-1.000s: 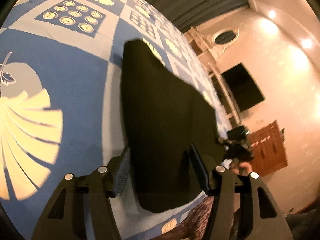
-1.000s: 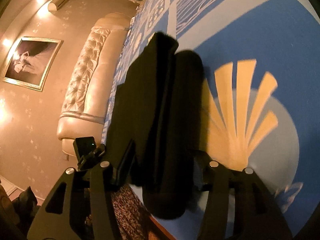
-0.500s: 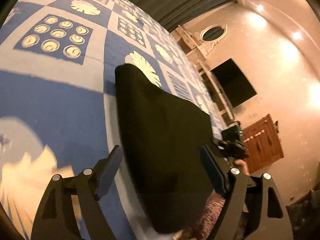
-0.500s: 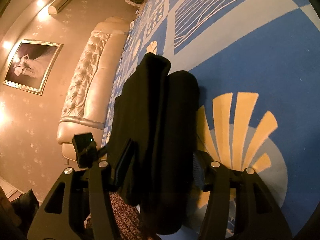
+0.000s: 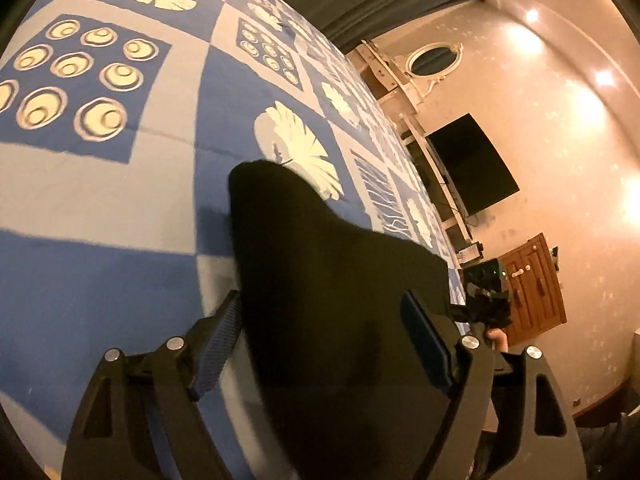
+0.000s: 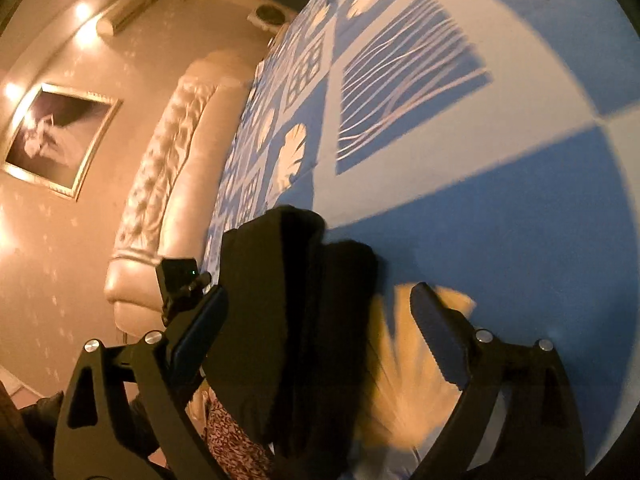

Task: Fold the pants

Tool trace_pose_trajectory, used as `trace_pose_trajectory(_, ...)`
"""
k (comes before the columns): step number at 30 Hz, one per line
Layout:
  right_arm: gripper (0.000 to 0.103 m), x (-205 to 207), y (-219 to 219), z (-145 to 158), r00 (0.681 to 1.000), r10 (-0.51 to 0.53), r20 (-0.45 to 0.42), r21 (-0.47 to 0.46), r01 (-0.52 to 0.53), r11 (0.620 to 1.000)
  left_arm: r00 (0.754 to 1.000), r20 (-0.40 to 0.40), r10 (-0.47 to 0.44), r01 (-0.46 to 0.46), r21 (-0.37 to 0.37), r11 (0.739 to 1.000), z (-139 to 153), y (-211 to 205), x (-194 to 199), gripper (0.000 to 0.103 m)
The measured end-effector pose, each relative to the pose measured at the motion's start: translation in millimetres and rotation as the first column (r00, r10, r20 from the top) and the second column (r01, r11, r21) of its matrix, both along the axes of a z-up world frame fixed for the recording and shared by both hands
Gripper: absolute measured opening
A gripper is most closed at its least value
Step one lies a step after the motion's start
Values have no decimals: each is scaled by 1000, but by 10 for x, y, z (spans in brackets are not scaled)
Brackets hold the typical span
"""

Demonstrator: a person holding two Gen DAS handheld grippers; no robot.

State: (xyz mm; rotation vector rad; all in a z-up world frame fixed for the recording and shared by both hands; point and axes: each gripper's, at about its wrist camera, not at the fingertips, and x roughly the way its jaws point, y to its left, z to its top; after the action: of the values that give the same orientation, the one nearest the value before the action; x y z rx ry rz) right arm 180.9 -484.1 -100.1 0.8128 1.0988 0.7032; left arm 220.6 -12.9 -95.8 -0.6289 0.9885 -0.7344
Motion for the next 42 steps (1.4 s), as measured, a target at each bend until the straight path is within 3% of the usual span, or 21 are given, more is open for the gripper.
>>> trace_pose_trajectory(4,89,156,188,-16,999,49,-7,-8,-49,999,1000,-8,6,-5,17,1000,-15,-42,104,79)
trace_pose_trajectory(6,56,188,250,-35,998,59,-25,-51,-60,997,1000,-13,-5,5,27,1000,-25,-55,147,79)
trace_pose_trajectory(7,54,212,273,-66,998,53,-39,-52,-55,997,1000,1,-13,13,42,999,-15,-78,160,67)
trace_pose_trajectory(8,48,213,261,-92,998,42,-47,-31,-43,999,1000,5,-14,14,86,996,-21,-104,171,49)
trace_pose_trajectory(9,46,210,253,-104,998,33,-44,-14,-33,999,1000,-2,-14,14,109,994,-43,-110,183,45)
trace_pose_trajectory(12,43,221,279,-59,1000,24,-19,2,-24,1000,1000,-12,-3,3,81,997,-73,-27,203,36)
trace_pose_trajectory(16,41,351,308,-41,1000,9,-2,19,-9,1000,1000,15,-5,3,124,992,24,2,291,33)
trace_pose_trajectory(21,40,577,379,-14,1000,-10,16,46,9,999,999,31,42,-45,106,993,88,109,549,33)
trace_pose_trajectory(25,41,664,382,-153,1000,-25,-19,38,26,999,999,-4,38,-37,82,996,-64,161,615,40)
trace_pose_trajectory(27,47,644,366,-147,1000,-26,-18,42,27,999,999,-6,44,-43,42,998,-73,203,572,45)
trace_pose_trajectory(32,66,467,324,-15,998,-60,0,-26,60,998,990,3,139,-139,58,989,78,298,417,76)
trace_pose_trajectory(35,76,185,279,121,993,-113,32,-168,117,979,975,5,223,-222,147,964,168,358,182,83)
trace_pose_trajectory(38,81,-118,273,204,985,-163,61,-235,173,956,960,16,279,-275,224,935,209,388,-171,84)
trace_pose_trajectory(42,82,-638,298,224,969,-233,86,-323,248,913,939,44,341,-340,268,901,240,396,-765,85)
